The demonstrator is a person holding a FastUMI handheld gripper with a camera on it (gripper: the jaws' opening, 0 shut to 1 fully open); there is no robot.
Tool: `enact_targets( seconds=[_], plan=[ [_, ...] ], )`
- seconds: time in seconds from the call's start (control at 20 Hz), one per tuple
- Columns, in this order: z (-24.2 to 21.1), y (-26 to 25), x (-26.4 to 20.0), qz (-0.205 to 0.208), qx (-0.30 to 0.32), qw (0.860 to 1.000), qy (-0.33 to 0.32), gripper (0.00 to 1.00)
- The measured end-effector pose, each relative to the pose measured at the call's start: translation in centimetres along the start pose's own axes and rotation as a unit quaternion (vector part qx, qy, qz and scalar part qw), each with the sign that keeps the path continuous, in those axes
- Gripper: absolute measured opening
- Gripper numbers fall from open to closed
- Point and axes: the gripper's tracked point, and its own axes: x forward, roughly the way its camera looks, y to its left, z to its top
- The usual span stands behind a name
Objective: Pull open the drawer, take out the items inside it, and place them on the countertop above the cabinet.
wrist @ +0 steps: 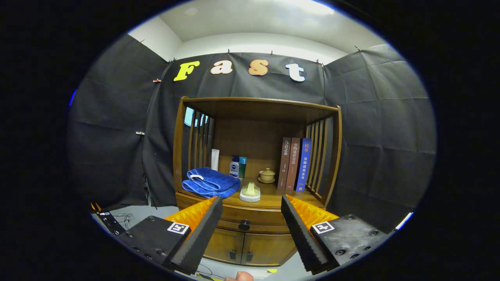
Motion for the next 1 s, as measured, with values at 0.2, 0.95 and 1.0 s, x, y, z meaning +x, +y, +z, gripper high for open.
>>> enact_targets(
  seconds=[0.2,0.95,1.0],
  plan=[
    [0.2,-0.3,0.0,-0.001,0.008,1.0,0.001,0.98],
    [0.3,-2.8,-0.2,-0.028,0.039,0.999,0.01,0.98],
    [0.4,-2.9,-0.2,-0.029,0.04,0.999,0.01,0.98]
  ],
)
